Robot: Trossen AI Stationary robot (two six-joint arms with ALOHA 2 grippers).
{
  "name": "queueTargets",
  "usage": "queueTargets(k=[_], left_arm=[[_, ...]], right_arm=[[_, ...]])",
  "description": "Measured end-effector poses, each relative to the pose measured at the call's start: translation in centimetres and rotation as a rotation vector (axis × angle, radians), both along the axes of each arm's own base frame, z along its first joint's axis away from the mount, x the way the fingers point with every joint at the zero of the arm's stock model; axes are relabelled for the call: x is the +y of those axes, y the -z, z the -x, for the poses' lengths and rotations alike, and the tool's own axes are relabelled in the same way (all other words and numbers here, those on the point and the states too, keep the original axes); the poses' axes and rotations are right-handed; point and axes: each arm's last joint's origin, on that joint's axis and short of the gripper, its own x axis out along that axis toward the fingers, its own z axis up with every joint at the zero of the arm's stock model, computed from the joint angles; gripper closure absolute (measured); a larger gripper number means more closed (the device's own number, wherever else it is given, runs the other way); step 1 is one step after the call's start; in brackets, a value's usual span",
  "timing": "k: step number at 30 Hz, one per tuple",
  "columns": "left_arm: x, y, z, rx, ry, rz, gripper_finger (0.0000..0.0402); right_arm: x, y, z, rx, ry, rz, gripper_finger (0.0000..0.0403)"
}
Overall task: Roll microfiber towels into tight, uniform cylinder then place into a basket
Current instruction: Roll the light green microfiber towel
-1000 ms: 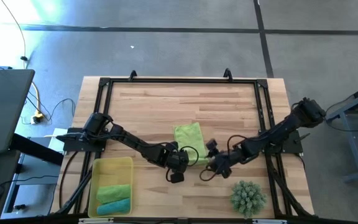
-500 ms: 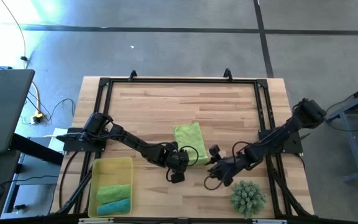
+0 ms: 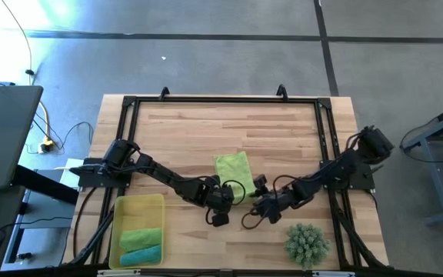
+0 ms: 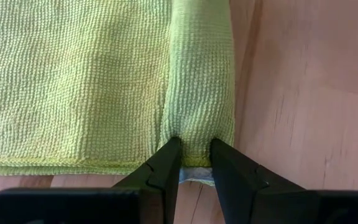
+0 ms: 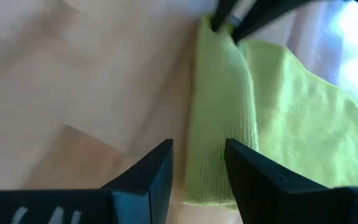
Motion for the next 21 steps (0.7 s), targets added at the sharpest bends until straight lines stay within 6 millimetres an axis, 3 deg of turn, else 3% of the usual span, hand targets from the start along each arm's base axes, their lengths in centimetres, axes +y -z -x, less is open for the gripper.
queueTargets(k=[9, 15, 21], left_arm=[[0.0, 0.0, 0.0, 0.000, 0.001, 0.000, 0.0319], [0.0, 0.0, 0.0, 0.001, 0.001, 0.003, 0.0319], [-0.1, 0.0, 0.0, -0.005, 0.001, 0.007, 0.0319]], right_arm=[[-1.5, 0.4, -0.5, 0.032, 0.022, 0.044, 0.0248], [-2.5, 0.9, -0.7, 0.121, 0.062, -0.102, 0.0204], [-3.2, 1.5, -0.9, 0.179, 0.127, -0.196, 0.0208]])
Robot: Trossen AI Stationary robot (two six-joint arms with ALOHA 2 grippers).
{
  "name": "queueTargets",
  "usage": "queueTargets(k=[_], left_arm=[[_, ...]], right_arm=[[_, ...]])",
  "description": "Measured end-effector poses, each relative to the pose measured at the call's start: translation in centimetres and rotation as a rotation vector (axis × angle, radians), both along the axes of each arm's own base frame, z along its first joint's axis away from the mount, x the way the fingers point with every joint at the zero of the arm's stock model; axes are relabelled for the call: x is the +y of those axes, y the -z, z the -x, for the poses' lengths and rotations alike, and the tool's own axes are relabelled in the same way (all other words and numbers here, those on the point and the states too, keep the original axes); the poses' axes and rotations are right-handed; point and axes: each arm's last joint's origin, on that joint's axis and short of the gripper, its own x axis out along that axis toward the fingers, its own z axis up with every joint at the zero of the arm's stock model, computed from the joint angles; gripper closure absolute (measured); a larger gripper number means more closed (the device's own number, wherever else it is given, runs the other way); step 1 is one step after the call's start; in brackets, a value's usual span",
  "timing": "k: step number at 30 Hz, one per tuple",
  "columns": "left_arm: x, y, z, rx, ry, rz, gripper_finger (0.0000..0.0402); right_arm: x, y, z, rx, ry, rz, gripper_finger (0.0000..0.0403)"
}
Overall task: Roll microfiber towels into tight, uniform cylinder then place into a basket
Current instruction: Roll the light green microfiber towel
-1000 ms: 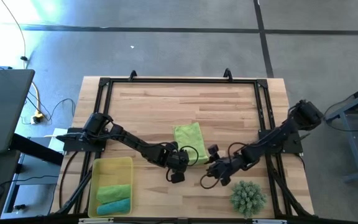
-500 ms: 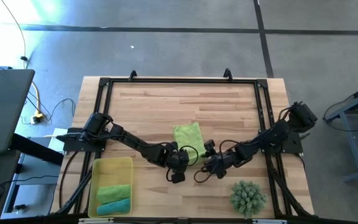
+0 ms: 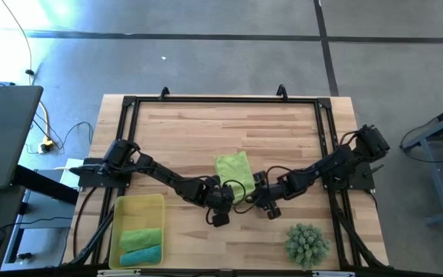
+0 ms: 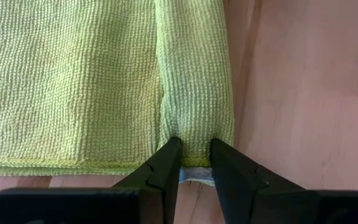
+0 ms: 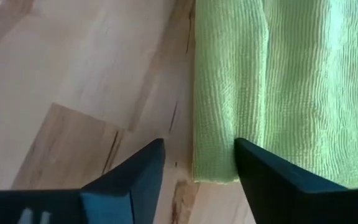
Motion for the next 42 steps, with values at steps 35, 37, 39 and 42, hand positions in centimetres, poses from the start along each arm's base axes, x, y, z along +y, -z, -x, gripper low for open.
queueTargets(k=[35, 37, 39, 42], left_arm=[[-2.6, -1.8, -0.1, -0.130, 0.171, -0.242, 0.0174], [-2.3, -1.2, -0.3, -0.120, 0.163, -0.251, 0.0174], [-2.0, -0.4, -0.3, -0.093, 0.149, -0.246, 0.0174], [-1.4, 0.1, -0.6, -0.082, 0.122, -0.177, 0.0175]], right_arm=[[-1.4, 0.8, -0.3, 0.072, 0.109, -0.131, 0.0397], [-1.4, 0.8, -0.3, 0.072, 0.109, -0.132, 0.0397], [-1.4, 0.8, -0.3, 0.071, 0.111, -0.133, 0.0397], [-1.4, 0.8, -0.3, 0.073, 0.111, -0.133, 0.0397]])
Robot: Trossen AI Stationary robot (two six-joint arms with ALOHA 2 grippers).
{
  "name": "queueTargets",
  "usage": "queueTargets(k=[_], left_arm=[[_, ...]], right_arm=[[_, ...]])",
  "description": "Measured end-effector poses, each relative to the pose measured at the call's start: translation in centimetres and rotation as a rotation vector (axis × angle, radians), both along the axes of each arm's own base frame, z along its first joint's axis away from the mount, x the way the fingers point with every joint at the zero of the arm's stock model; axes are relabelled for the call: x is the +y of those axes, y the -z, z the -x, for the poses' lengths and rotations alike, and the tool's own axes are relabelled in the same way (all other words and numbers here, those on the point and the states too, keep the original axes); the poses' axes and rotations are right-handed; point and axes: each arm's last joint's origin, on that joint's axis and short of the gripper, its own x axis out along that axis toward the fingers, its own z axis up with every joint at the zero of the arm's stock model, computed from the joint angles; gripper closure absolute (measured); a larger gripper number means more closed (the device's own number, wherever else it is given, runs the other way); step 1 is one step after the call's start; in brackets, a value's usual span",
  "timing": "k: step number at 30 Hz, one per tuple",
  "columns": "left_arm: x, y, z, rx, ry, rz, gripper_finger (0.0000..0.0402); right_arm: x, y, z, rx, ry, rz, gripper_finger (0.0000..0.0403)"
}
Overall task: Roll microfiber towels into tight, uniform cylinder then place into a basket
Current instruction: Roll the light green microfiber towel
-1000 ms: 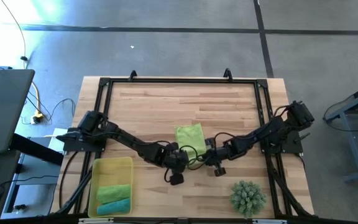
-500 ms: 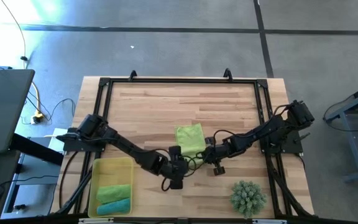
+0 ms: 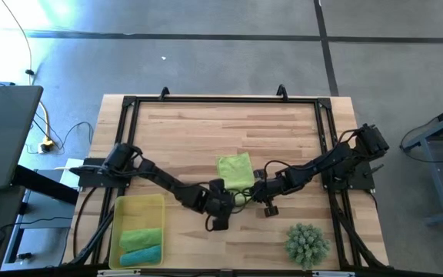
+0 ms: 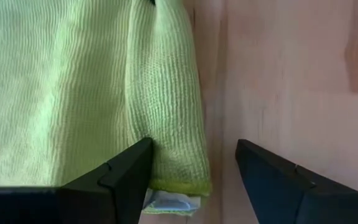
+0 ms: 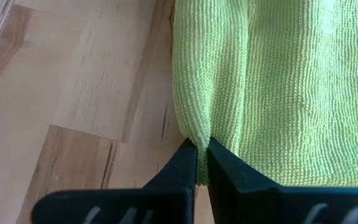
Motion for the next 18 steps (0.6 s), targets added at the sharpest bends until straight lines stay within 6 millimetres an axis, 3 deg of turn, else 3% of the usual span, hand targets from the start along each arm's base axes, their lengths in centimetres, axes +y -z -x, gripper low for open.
queueTargets(k=[5, 10, 15, 18], left_arm=[[0.9, 0.1, 0.0, 0.019, -0.098, 0.107, 0.0202], [1.5, 0.2, 0.0, 0.029, -0.165, 0.180, 0.0282], [1.6, 0.1, -0.2, 0.051, -0.170, 0.378, 0.0379], [1.2, -0.3, -0.5, 0.040, -0.130, 0.518, 0.0390]], right_arm=[[0.0, 0.0, 0.0, 0.001, 0.000, 0.000, 0.0397], [0.1, 0.0, 0.0, 0.016, 0.012, -0.059, 0.0398], [0.4, 0.0, 0.1, 0.047, 0.000, -0.168, 0.0398], [0.4, -0.2, -0.1, 0.061, -0.027, -0.280, 0.0398]])
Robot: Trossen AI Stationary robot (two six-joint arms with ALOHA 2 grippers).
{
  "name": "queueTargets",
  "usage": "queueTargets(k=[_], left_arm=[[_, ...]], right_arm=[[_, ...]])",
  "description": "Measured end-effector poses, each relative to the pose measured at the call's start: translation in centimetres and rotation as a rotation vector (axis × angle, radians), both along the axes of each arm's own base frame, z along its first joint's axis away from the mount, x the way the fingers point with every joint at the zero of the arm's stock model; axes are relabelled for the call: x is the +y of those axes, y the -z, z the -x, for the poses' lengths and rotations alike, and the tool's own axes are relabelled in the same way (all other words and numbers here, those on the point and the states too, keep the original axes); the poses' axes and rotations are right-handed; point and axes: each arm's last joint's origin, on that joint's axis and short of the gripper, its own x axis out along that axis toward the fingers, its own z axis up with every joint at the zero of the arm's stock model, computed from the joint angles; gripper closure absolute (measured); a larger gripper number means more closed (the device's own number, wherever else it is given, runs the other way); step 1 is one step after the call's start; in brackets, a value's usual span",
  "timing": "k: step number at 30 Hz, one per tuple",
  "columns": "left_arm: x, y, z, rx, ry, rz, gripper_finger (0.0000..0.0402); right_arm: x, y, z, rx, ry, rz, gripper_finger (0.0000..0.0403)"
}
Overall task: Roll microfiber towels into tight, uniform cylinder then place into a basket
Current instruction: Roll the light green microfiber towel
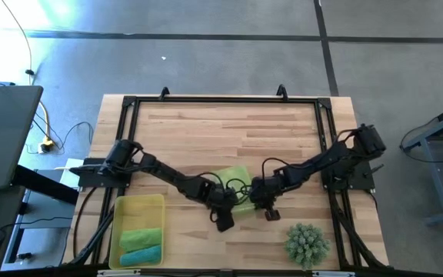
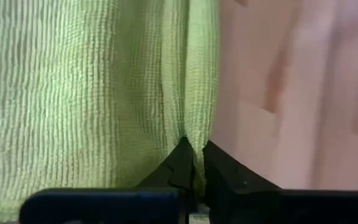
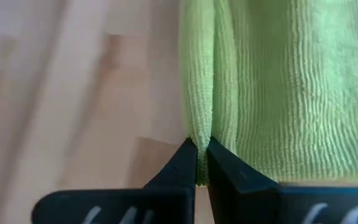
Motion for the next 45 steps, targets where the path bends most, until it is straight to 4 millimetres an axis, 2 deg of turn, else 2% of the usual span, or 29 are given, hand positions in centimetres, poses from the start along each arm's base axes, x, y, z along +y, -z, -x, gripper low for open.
queueTargets(k=[4, 8, 16, 21, 26, 31, 36, 40, 45], left_arm=[[0.0, -0.5, -0.6, -0.045, 0.025, 0.177, 0.0377], [0.2, -1.0, -1.1, -0.062, 0.014, 0.311, 0.0384], [1.1, -0.5, -0.5, 0.062, -0.181, 0.351, 0.0389], [1.3, 0.0, -0.1, 0.112, -0.269, 0.287, 0.0389], [1.4, 0.1, 0.0, 0.122, -0.288, 0.256, 0.0389], [1.4, 0.3, 0.2, 0.137, -0.293, 0.236, 0.0389], [1.4, 0.5, 0.5, 0.168, -0.296, 0.222, 0.0389], [1.5, 0.5, 0.5, 0.169, -0.298, 0.221, 0.0389], [1.6, 0.5, 0.5, 0.168, -0.292, 0.217, 0.0390]], right_arm=[[0.0, -0.1, -0.1, 0.028, -0.032, -0.153, 0.0398], [-0.3, -0.3, -0.3, 0.066, -0.027, -0.265, 0.0398], [-1.3, -0.3, -0.6, 0.104, 0.089, -0.311, 0.0398], [-1.6, -0.2, -0.8, 0.082, 0.143, -0.249, 0.0398], [-1.6, -0.3, -0.8, 0.051, 0.104, -0.216, 0.0389], [-1.8, -1.0, -0.3, 0.025, 0.041, -0.179, 0.0327], [-2.1, -3.0, 0.5, -0.025, -0.006, -0.158, 0.0265], [-0.7, -4.8, 1.2, -0.154, -0.114, -0.052, 0.0249], [2.8, -5.4, 2.2, -0.340, -0.356, 0.246, 0.0247]])
